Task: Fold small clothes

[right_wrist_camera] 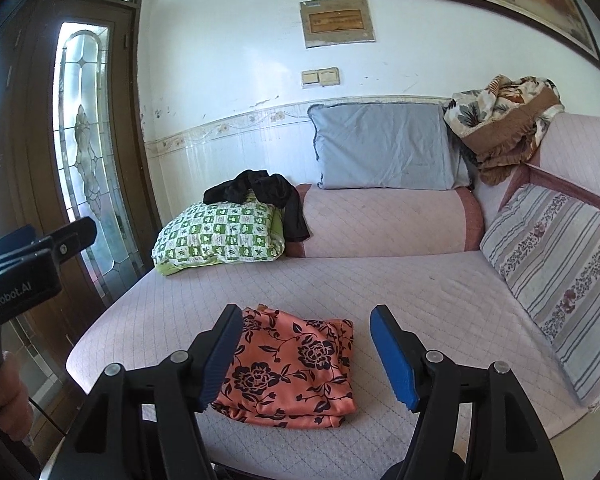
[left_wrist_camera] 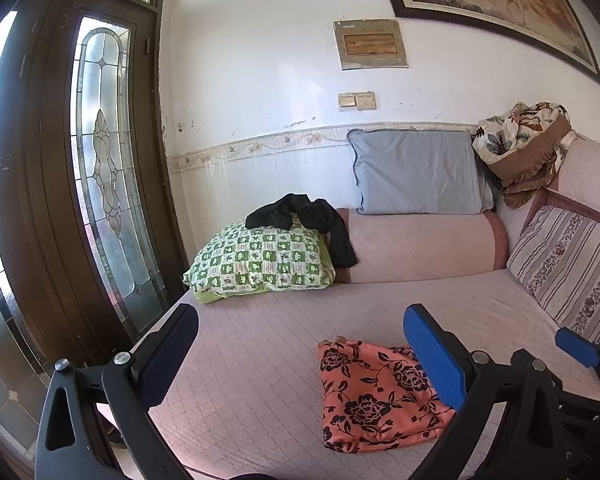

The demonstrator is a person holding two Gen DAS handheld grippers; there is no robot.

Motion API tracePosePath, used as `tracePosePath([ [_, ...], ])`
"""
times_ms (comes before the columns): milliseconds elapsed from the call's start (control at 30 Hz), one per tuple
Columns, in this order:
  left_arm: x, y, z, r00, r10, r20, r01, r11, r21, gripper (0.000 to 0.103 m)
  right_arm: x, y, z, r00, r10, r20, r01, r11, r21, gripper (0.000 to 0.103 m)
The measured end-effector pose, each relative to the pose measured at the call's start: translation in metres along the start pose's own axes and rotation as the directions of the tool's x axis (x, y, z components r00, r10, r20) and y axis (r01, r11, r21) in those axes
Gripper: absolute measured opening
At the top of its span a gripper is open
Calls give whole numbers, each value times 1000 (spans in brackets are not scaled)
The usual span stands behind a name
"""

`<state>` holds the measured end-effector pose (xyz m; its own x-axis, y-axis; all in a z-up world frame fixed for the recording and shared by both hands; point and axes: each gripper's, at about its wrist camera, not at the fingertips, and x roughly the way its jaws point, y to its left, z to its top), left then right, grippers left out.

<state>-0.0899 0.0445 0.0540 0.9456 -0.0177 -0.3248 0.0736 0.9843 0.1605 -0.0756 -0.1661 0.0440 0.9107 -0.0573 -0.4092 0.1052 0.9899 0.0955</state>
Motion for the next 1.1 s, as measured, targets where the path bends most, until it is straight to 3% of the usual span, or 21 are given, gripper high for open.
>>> tracePosePath([
  [1100, 18, 7, 4, 999, -23, -30, 22, 999, -26, 102, 28, 12, 2, 999, -13, -34, 12, 999, -39, 70],
])
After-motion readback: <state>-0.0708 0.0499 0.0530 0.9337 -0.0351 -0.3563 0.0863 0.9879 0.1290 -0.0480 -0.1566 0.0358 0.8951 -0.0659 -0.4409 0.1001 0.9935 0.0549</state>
